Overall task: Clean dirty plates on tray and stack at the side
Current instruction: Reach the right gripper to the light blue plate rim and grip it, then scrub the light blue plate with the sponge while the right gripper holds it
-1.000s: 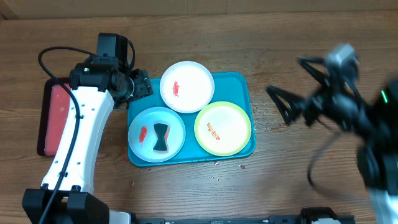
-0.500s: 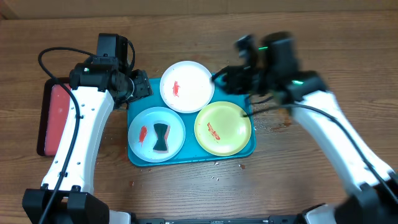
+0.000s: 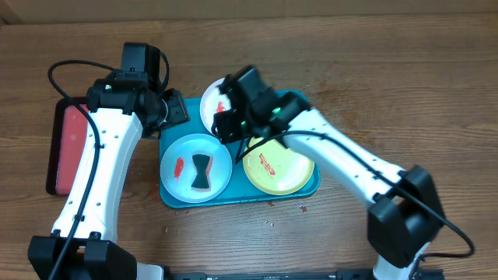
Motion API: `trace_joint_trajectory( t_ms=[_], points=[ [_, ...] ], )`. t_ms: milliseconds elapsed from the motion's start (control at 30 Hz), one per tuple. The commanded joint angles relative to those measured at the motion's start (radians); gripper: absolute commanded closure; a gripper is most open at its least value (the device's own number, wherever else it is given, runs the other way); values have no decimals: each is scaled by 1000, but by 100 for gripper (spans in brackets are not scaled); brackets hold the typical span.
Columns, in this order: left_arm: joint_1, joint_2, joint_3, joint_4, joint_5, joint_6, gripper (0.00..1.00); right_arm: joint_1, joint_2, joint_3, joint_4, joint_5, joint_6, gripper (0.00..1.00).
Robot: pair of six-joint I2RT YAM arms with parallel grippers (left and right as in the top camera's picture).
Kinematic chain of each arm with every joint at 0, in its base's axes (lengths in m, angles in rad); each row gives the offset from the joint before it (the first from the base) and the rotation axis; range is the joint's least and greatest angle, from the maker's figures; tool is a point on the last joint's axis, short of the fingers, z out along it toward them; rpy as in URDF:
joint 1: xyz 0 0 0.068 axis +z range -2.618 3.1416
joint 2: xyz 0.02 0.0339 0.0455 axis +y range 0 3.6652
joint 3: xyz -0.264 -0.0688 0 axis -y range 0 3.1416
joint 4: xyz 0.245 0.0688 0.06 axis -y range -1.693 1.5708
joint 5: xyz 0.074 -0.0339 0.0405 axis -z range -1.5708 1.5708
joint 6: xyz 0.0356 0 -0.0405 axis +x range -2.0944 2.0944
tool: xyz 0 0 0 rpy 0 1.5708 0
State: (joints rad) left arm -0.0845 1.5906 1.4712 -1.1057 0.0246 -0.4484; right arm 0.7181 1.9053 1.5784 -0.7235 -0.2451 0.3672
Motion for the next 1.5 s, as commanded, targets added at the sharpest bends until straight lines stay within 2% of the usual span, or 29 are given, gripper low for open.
trace_joint_trajectory(
  t_ms=[0, 300, 400, 867, 933, 1067, 1100, 1367, 1467],
  points=[
    [-3, 3, -3, -7, -6, -12, 47, 37, 63, 24, 16, 150, 114, 59],
    [-3, 3, -3, -32, -6, 26, 46, 47, 183, 24, -27, 174, 145, 59],
    [-3, 3, -3, -43, -6, 26, 41, 48, 196, 24, -33, 160, 132, 58],
    [-3, 7, -5, -65, -6, 83, 43, 71, 199, -77, 13, 136, 136, 59],
    [-3, 11, -11, -66, -5, 94, 46, 71, 200, -92, 29, 137, 151, 62],
    [-5, 12, -51, -50, 50, 127, 51, 74, 200, -106, 38, 135, 169, 77],
    [-6, 12, -69, -40, 69, 138, 52, 74, 200, -106, 38, 134, 169, 78],
    [-8, 12, -249, 34, 197, 210, 55, 74, 200, -107, 33, 77, 169, 76],
    [-8, 13, -310, 54, 198, 211, 58, 74, 200, -107, 38, 79, 169, 74]
  ],
)
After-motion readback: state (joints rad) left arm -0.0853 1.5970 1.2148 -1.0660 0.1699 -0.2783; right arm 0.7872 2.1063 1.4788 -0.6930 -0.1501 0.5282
